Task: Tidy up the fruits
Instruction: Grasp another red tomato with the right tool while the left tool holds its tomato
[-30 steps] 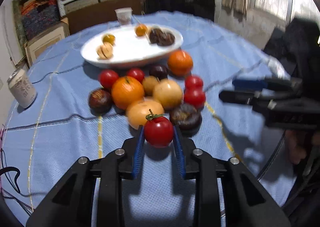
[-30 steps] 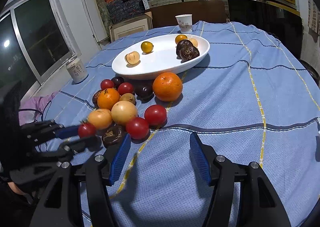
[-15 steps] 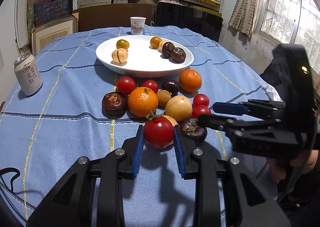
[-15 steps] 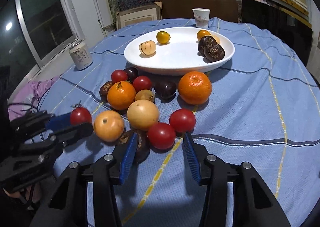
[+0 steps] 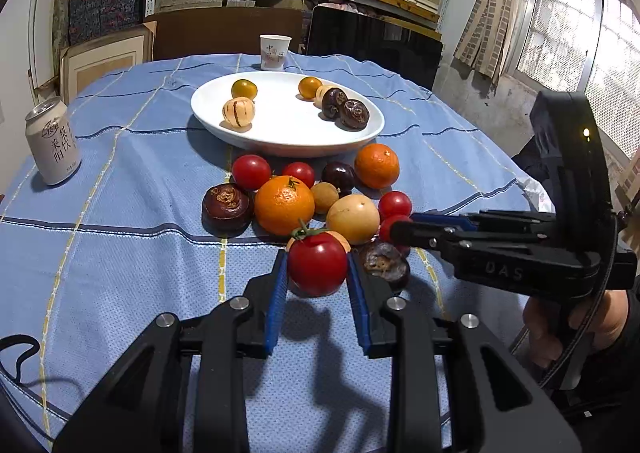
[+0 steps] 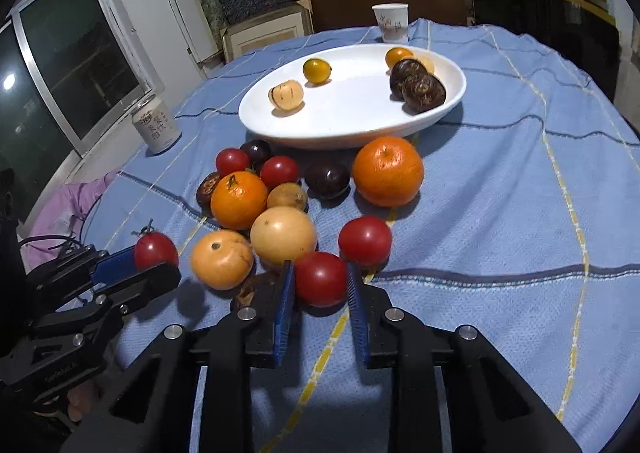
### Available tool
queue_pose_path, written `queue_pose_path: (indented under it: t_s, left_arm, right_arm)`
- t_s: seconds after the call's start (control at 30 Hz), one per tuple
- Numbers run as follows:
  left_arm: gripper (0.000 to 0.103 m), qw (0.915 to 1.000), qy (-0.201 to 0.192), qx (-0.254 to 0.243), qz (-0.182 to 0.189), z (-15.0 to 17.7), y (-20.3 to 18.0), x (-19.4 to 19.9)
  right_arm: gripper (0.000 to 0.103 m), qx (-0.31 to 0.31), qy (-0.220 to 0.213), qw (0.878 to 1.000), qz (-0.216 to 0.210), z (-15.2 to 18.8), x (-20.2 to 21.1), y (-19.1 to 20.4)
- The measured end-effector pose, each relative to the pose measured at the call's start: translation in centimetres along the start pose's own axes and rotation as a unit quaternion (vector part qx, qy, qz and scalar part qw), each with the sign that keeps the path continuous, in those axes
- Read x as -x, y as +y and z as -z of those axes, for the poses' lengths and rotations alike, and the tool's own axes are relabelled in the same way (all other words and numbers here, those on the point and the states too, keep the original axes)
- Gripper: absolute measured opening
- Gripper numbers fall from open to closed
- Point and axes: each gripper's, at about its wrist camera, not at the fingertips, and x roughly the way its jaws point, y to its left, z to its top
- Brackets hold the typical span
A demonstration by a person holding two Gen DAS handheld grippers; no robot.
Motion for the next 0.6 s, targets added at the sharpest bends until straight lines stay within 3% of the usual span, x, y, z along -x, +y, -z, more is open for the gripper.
queue_pose_path:
  t_s: [0.23,0.5,0.6]
  left_arm:
    - [0.028,1.0000,0.000,-0.003,-0.002,0.0,-0.2,-0.1]
    - [0.028,1.0000,0.001,-0.004,-0.003,0.0,-0.2,-0.2]
    - [0.028,1.0000,0.000,-0.002,-0.002,0.0,-0.1,-0.2]
  right_arm:
    - [0.030,0.050,0.009,0.998,0.032,0.3,0.2,1.1]
    - [0.032,0.042,0.029,0.998,0.027,-0.2,-1.2,1.0]
    - [0.030,0.041,0.011,0.998,0.038,0.0,-0.8,1.0]
